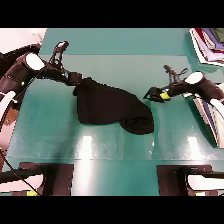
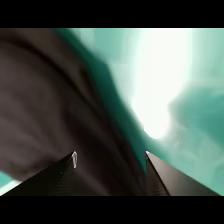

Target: Fold the shirts.

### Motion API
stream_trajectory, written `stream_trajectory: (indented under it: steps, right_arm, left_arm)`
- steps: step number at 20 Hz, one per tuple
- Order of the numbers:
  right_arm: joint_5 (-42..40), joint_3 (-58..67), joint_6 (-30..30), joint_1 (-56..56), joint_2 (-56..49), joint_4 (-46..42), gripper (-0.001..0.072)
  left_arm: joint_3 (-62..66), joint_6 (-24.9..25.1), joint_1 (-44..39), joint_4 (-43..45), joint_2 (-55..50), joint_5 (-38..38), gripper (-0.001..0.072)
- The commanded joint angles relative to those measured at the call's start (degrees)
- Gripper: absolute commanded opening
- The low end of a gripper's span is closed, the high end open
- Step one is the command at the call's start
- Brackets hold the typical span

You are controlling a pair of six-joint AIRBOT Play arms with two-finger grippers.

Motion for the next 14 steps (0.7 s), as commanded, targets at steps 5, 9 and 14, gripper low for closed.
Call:
stream_trajectory:
  steps: [5, 9, 14]
  right_arm:
    - [1.27, 15.74, -0.33, 7.21, -16.22, 0.57, 0.0424]
    - [3.67, 21.64, -0.52, 9.22, -20.74, 0.13, 0.0021]
    - [1.99, 26.6, -0.46, 7.43, -12.63, -5.95, 0.0019]
  left_arm:
    - [0.17, 0.13, 0.0, 0.09, 0.04, -1.18, 0.0026]
    - [0.17, 0.13, 0.0, 0.09, 0.07, -1.53, 0.0026]
    - [3.43, 0.09, 0.02, 4.02, 5.99, -1.51, 0.0025]
